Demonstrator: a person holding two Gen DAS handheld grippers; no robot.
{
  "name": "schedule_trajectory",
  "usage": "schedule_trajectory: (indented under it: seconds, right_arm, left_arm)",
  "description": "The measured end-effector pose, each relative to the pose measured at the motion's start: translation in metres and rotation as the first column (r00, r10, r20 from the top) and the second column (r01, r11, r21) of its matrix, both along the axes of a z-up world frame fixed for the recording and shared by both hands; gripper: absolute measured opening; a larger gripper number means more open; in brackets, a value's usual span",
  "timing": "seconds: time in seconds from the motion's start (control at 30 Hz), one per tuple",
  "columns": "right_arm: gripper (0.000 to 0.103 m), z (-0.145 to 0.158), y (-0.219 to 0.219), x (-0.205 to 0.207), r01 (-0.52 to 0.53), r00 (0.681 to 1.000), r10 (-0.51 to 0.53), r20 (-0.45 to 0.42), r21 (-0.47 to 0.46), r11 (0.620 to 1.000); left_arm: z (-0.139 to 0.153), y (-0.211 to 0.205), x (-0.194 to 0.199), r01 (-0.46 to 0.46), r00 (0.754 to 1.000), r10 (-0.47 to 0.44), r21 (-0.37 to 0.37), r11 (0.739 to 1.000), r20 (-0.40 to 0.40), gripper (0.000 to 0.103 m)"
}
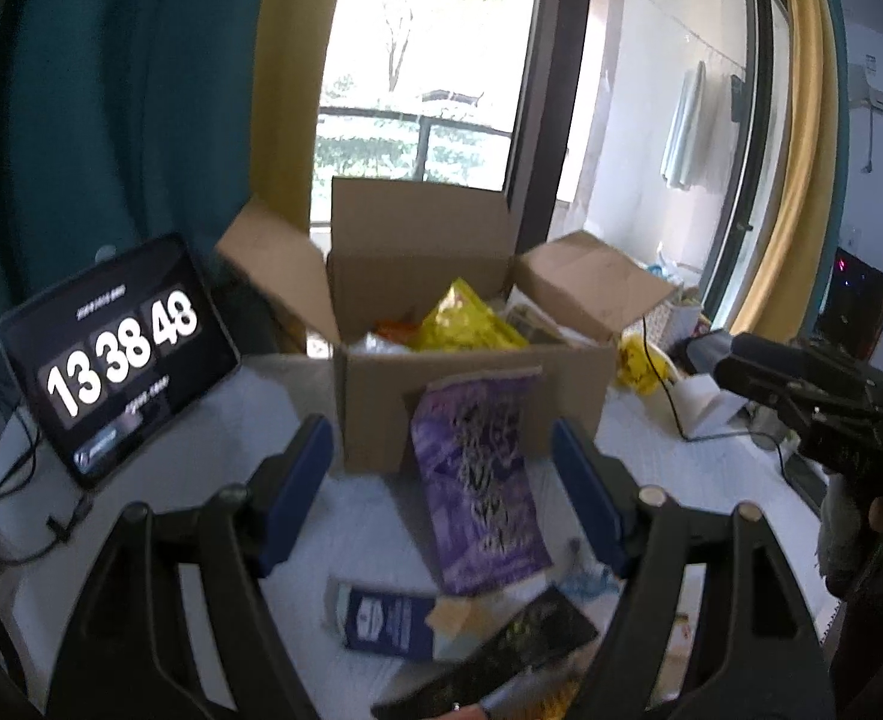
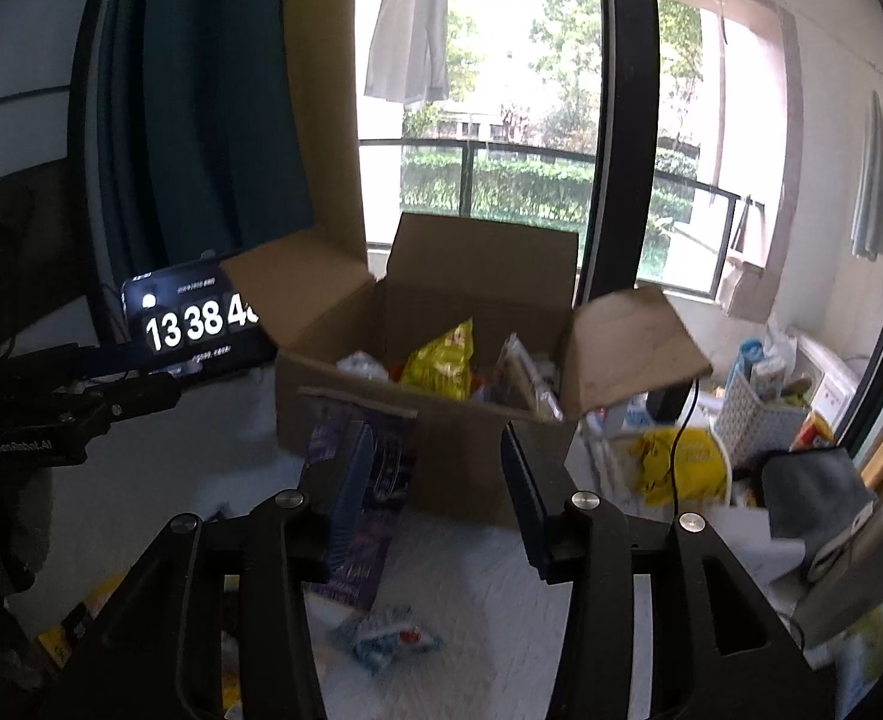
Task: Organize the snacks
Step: 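Move both tools back from the box to the snack pile, then grasp the yellow-black printed bag with the left tool while the right tool grasps the green bag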
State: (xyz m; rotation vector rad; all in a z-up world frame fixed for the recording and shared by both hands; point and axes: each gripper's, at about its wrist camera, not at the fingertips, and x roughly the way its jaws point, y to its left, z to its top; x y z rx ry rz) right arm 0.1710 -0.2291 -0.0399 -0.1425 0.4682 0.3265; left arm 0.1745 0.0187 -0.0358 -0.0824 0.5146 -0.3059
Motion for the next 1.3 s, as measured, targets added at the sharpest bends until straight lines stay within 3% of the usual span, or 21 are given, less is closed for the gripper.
schedule_trajectory:
  seconds: [0.4,0.73,1.03,1.2,1.3]
  right_arm:
    - [0.060,-0.043,-0.011,-0.041,-0.011,0.990,0.017,-0.139,0.042,0.999]
    - [0.063,-0.088,0.017,-0.069,-0.078,0.956,0.094,-0.278,0.067,0.995]
    - [0.072,-0.128,0.046,-0.075,-0.168,0.877,0.203,-0.435,0.118,0.979]
    - [0.078,-0.149,0.056,-0.075,-0.179,0.828,0.228,-0.512,0.143,0.973]
    - [0.078,-0.158,0.064,-0.074,-0.184,0.813,0.232,-0.534,0.142,0.973]
  left_arm:
    - [-0.052,0.004,-0.052,-0.012,0.991,0.012,-0.001,1.000,-0.132,0.077]
    - [-0.094,0.037,-0.092,-0.109,0.958,0.098,-0.024,0.994,-0.269,0.077]
    - [-0.137,0.054,-0.114,-0.154,0.913,0.132,-0.026,0.988,-0.385,0.077]
    - [-0.146,0.056,-0.117,-0.146,0.902,0.118,-0.036,0.989,-0.416,0.077]
    - [-0.145,0.052,-0.118,-0.119,0.910,0.090,-0.048,0.992,-0.406,0.077]
